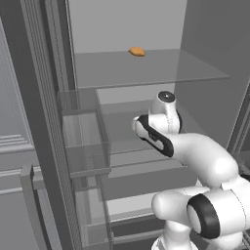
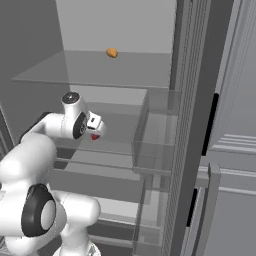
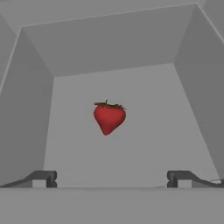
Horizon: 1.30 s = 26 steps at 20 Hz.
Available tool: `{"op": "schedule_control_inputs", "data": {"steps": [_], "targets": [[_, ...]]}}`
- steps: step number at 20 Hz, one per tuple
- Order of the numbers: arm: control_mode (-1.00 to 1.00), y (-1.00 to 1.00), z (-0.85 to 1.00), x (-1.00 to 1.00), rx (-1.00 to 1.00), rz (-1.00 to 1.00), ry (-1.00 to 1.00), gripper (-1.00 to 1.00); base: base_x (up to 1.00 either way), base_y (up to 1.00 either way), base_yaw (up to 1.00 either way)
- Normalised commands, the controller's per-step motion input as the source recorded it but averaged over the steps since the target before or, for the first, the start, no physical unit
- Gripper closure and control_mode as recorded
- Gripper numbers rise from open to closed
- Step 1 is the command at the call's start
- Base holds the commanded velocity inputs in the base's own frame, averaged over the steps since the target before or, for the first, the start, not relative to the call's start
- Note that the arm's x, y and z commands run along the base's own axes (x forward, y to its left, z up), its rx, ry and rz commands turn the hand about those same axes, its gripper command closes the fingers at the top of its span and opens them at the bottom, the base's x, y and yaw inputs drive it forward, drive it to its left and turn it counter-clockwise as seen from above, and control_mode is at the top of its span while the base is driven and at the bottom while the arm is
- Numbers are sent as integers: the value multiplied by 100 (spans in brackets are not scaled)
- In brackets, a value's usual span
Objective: Take the strawberry from the fridge and place it on top of the pancake, located on the dining counter.
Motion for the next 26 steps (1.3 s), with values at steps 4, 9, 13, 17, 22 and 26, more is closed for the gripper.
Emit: {"op": "schedule_control_inputs", "data": {"steps": [4,9,13,17,22,26], "targets": [[-100,0,-8,27,-5,0,3,-100,0,0,0],[-100,0,-26,24,-9,0,0,-100,0,0,0],[-100,1,-37,37,-2,0,0,-100,0,0,0],[-100,7,-29,23,0,0,-1,-100,0,0,0],[-100,5,-19,26,0,0,-1,-100,0,0,0],[-100,0,-5,3,0,0,0,-100,0,0,0]]}}
